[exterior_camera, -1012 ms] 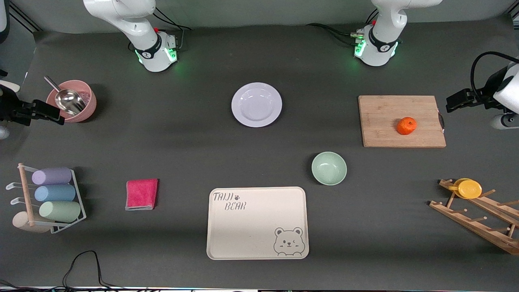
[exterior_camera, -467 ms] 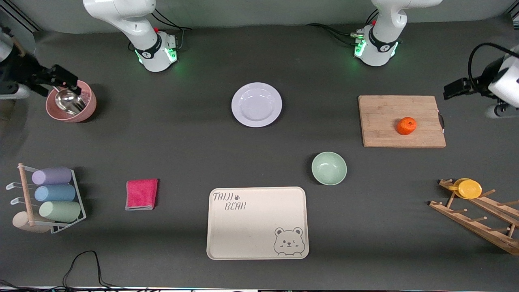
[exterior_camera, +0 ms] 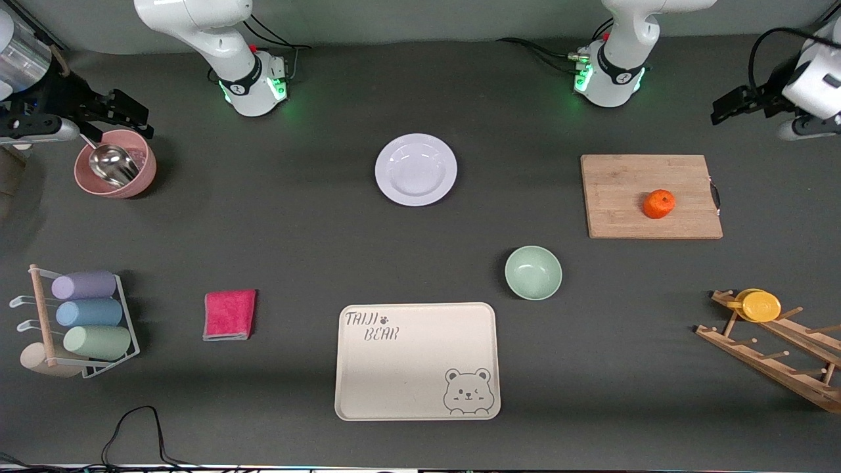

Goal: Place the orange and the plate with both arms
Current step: 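Reach the left gripper to the orange while the right gripper nears the plate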

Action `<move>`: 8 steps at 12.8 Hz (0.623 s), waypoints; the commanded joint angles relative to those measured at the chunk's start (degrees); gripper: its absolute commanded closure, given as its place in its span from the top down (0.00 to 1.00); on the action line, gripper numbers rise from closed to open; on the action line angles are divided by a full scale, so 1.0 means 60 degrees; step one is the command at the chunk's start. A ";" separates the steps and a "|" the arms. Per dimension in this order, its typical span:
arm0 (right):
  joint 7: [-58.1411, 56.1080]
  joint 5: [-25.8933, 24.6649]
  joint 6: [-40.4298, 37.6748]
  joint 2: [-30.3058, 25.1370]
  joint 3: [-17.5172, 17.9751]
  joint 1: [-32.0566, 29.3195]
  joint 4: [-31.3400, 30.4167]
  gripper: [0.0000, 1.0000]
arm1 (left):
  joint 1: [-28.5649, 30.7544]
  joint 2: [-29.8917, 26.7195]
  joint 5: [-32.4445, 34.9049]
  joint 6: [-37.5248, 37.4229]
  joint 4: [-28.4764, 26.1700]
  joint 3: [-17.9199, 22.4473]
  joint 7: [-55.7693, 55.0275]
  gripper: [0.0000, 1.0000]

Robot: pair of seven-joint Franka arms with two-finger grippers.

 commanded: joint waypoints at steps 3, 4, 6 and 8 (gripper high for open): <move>-0.0980 0.1688 0.0394 -0.0638 -0.0415 0.0025 -0.1514 1.00 | -0.0052 0.0870 0.0076 0.4486 -0.3286 0.0268 -0.0003 1.00; -0.1111 0.2026 0.0541 -0.0638 -0.0517 0.0040 -0.1836 1.00 | -0.0053 0.1324 0.0076 0.5235 -0.3654 0.0268 -0.0003 1.00; -0.2321 0.3180 0.1052 -0.0682 -0.0634 0.0025 -0.2800 1.00 | -0.0053 0.2363 0.0076 0.6875 -0.4284 0.0268 0.0113 1.00; -0.3116 0.3886 0.1929 -0.0682 -0.0665 0.0040 -0.3797 1.00 | -0.0053 0.3403 0.0076 0.8750 -0.4798 0.0268 0.0537 1.00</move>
